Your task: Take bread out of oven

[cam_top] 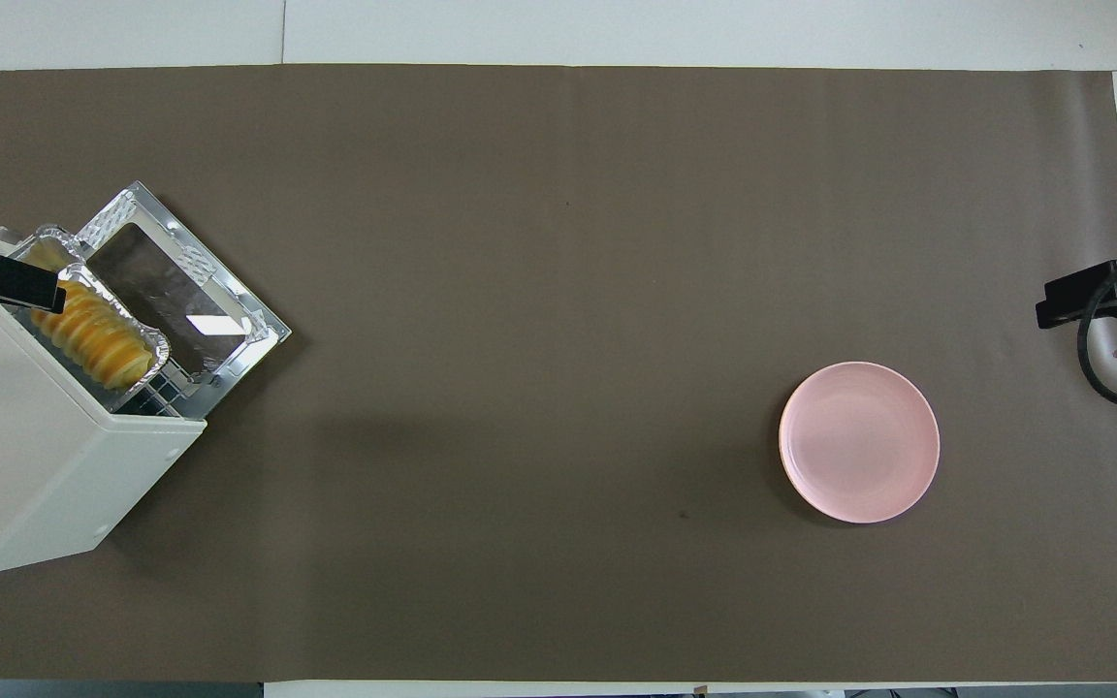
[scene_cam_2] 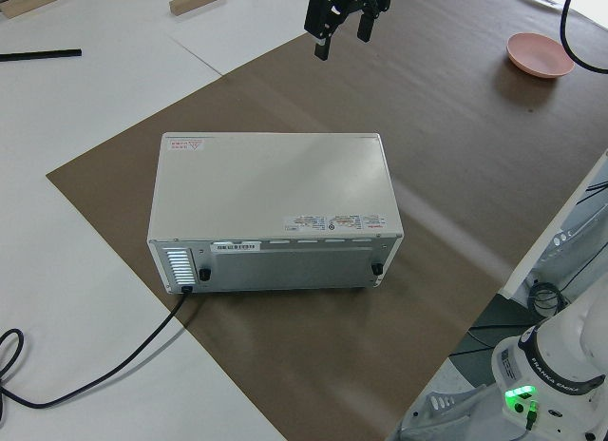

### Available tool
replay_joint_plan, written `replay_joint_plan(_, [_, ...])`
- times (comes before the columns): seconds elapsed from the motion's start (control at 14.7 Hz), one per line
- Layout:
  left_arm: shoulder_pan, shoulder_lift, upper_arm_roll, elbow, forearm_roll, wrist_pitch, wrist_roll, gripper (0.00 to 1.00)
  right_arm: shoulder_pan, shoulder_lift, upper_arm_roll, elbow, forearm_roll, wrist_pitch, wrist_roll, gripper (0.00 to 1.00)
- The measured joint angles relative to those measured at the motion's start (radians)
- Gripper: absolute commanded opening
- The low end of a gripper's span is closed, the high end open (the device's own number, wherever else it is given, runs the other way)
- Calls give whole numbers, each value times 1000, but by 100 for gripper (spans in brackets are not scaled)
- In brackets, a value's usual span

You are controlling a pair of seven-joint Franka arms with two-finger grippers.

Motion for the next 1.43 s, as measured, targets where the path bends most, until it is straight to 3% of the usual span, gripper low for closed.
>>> replay_joint_plan(0.82, [2, -4, 4, -2, 0, 13, -8, 100, 0, 0, 0, 0, 0, 0, 0, 100])
replay_joint_plan(1.02, [2, 8, 7, 19, 9, -13, -90, 100, 0, 0, 0, 0, 0, 0, 0, 100])
replay_joint_plan(1.16, [-3, 93, 2, 128, 31, -96, -153, 100, 0, 0, 0, 0, 0, 0, 0, 100])
replay_joint_plan(1.43, [-58, 414, 27, 477, 52, -210, -356, 100, 0, 0, 0, 0, 0, 0, 0, 100])
